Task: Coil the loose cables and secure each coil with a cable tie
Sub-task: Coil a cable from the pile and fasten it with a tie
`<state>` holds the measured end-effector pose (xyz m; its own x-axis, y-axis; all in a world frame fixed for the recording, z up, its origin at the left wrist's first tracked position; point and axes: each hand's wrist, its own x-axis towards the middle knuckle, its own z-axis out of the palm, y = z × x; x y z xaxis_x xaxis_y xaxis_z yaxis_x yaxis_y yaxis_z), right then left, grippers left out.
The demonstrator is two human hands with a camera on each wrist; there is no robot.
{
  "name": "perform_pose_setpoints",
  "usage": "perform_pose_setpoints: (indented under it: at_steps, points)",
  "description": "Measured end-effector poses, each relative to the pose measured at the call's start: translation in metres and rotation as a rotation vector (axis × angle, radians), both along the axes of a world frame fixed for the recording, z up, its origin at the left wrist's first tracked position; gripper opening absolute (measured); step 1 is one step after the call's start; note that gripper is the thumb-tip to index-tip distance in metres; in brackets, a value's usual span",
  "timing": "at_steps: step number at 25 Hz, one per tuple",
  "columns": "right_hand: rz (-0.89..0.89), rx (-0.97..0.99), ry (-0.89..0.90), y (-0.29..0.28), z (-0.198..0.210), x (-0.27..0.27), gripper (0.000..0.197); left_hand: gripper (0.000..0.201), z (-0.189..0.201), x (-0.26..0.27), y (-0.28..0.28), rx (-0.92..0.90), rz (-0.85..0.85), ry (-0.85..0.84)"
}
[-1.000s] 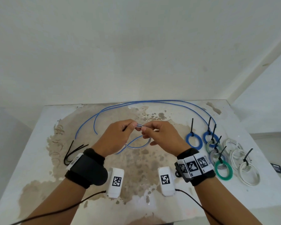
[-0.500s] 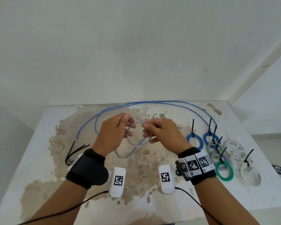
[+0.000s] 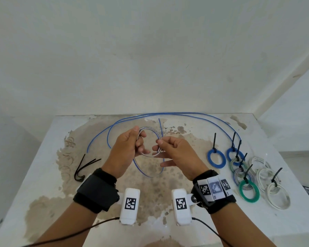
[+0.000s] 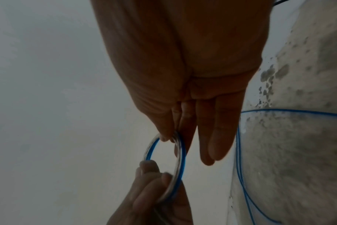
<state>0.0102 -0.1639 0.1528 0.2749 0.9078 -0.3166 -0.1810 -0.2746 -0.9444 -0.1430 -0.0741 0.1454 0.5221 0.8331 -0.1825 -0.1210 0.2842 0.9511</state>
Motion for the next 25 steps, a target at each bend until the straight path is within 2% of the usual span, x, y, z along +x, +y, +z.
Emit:
perform_pose_setpoints:
  at_steps: [2, 5, 9, 11, 13, 14, 15, 18, 19, 21, 23, 25]
  points:
    - [-0.027, -0.001, -0.037, 0.0, -0.001, 0.002, 0.023, 0.034, -0.003, 0.002, 0.0, -0.003, -0.037, -0.006]
    - [-0.058, 0.015, -0.029, -0.002, -0.001, 0.0, 0.025, 0.03, -0.006, 0.008, -0.001, 0.086, 0.004, 0.099]
    - [-0.132, 0.008, -0.043, -0.006, 0.0, -0.008, 0.027, 0.028, -0.005, 0.024, -0.004, -0.065, 0.146, -0.053]
    - [-0.124, -0.123, -0.125, -0.014, 0.002, -0.01, 0.045, 0.028, -0.001, 0.031, -0.003, -0.102, 0.226, -0.141]
    - [0.104, -0.345, -0.138, -0.022, 0.004, -0.013, 0.067, 0.029, 0.003, 0.036, 0.001, -0.118, 0.279, -0.202]
    - [0.198, -0.405, -0.071, -0.024, 0.003, -0.016, 0.071, 0.029, 0.003, 0.036, 0.003, -0.121, 0.288, -0.219]
    - [0.176, -0.396, 0.061, -0.024, 0.0, -0.018, 0.066, 0.029, 0.003, 0.038, 0.002, -0.124, 0.277, -0.225]
    - [-0.339, -0.186, 0.642, -0.014, -0.009, -0.011, 0.03, 0.028, 0.001, 0.037, -0.006, -0.15, 0.201, -0.211]
    - [-0.461, -0.127, 0.717, -0.011, -0.011, -0.007, 0.024, 0.027, 0.002, 0.036, -0.009, -0.171, 0.179, -0.2]
    - [-0.467, -0.078, 0.598, -0.012, -0.011, 0.002, 0.019, 0.026, 0.003, 0.035, -0.013, -0.229, 0.142, -0.201]
    - [-0.358, -0.073, 0.398, -0.015, -0.007, 0.006, 0.023, 0.027, 0.006, 0.034, -0.013, -0.267, 0.121, -0.208]
    - [-0.25, -0.059, 0.251, -0.018, -0.001, 0.008, 0.025, 0.027, 0.006, 0.033, -0.013, -0.23, 0.089, -0.145]
